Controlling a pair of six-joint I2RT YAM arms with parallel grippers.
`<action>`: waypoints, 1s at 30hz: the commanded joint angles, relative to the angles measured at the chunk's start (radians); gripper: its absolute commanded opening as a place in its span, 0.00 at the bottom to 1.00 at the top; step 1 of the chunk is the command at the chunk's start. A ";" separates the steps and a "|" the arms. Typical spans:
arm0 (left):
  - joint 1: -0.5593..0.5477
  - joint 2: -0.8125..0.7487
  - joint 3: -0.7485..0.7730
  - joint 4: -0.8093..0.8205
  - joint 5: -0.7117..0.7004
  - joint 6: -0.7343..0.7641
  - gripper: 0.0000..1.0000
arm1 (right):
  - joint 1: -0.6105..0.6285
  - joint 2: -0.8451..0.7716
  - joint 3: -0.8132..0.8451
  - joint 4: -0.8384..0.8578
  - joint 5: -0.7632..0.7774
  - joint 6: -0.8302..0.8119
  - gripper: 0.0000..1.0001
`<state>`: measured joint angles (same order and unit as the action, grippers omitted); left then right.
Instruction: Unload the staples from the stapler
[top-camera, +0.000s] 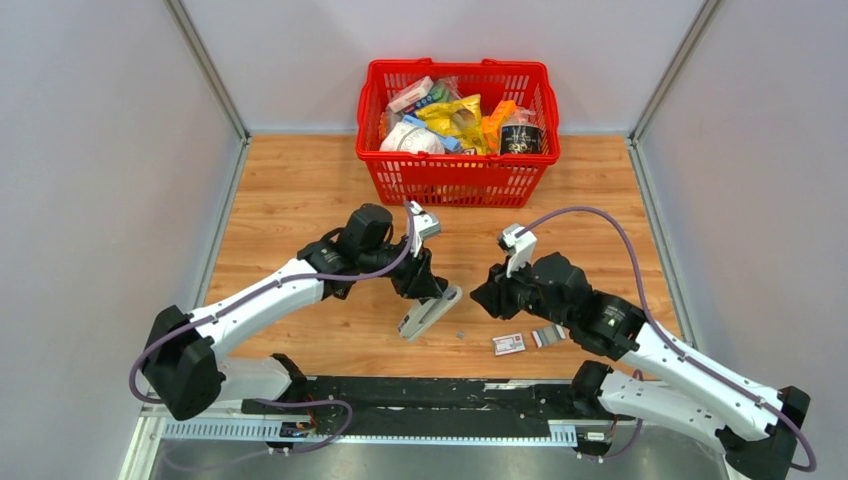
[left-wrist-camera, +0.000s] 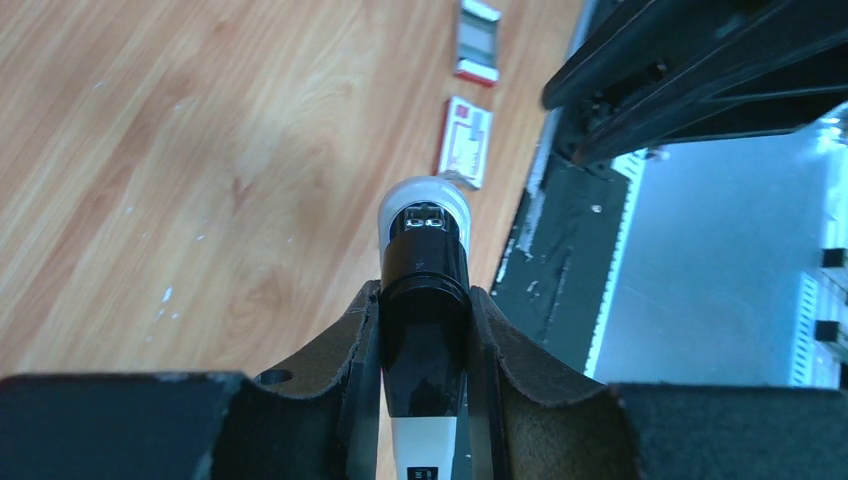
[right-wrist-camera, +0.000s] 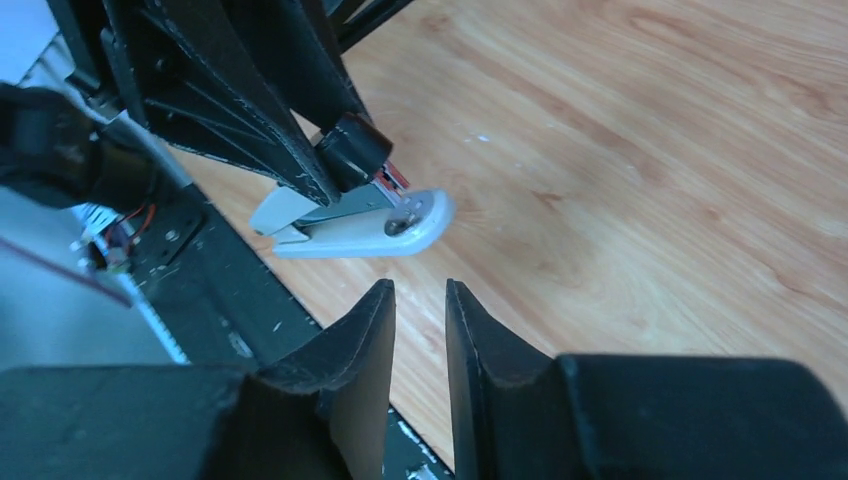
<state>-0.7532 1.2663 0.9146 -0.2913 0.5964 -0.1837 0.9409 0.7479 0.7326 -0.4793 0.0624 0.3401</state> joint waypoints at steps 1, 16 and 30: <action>-0.006 -0.074 -0.005 0.125 0.186 -0.028 0.00 | -0.002 0.013 0.059 0.021 -0.171 -0.041 0.31; -0.014 -0.156 -0.028 0.176 0.399 -0.019 0.00 | -0.001 0.013 0.165 -0.038 -0.354 -0.148 0.39; -0.037 -0.173 -0.046 0.259 0.502 -0.059 0.00 | -0.001 0.031 0.174 -0.055 -0.506 -0.191 0.44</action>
<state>-0.7792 1.1347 0.8623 -0.1276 1.0164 -0.2234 0.9409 0.7765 0.8833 -0.5461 -0.3550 0.1741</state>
